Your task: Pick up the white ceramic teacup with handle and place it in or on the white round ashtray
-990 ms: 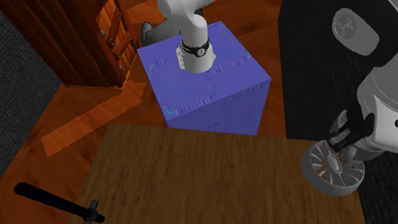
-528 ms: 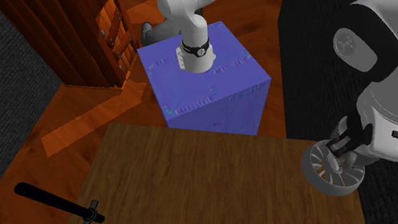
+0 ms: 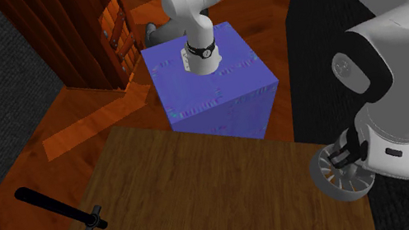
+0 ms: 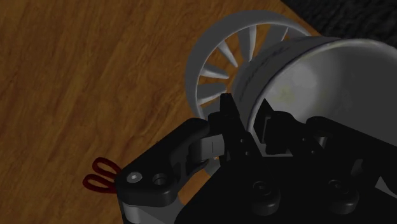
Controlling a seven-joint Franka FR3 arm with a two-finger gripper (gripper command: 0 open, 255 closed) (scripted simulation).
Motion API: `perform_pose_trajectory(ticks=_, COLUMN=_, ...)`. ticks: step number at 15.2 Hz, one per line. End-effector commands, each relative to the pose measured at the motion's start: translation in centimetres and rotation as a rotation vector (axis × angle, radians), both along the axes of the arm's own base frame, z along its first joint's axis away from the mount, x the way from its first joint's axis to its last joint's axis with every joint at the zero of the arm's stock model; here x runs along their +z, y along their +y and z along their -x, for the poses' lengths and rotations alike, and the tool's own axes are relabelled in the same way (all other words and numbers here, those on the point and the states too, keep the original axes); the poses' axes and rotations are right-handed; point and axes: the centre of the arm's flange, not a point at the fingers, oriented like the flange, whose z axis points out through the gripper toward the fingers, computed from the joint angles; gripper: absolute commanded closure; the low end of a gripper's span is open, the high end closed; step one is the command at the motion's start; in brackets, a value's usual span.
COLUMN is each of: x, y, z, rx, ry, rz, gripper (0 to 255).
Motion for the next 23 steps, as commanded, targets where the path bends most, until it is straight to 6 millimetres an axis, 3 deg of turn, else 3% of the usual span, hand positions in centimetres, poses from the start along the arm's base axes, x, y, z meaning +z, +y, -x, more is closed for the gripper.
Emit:
perform_pose_trajectory(ticks=1, x=-1.0, y=0.0, z=0.0, rx=0.000, ry=-0.001, rz=0.000, gripper=255)
perform_pose_trajectory(ticks=8, x=-1.0, y=0.0, z=0.0, rx=0.000, ry=-0.001, rz=0.000, gripper=255)
perform_pose_trajectory(ticks=9, x=-1.0, y=0.0, z=0.0, rx=0.000, ry=-0.001, rz=0.000, gripper=0)
perform_pose_trajectory(ticks=14, x=-1.0, y=0.0, z=0.0, rx=0.000, ry=-0.001, rz=0.000, gripper=0)
perform_pose_trajectory(ticks=18, x=4.0, y=-0.3, z=-0.3, rx=0.000, ry=-0.001, rz=0.000, gripper=0)
perform_pose_trajectory(ticks=23, x=4.0, y=-0.3, z=-0.3, rx=0.000, ry=-0.001, rz=0.000, gripper=0)
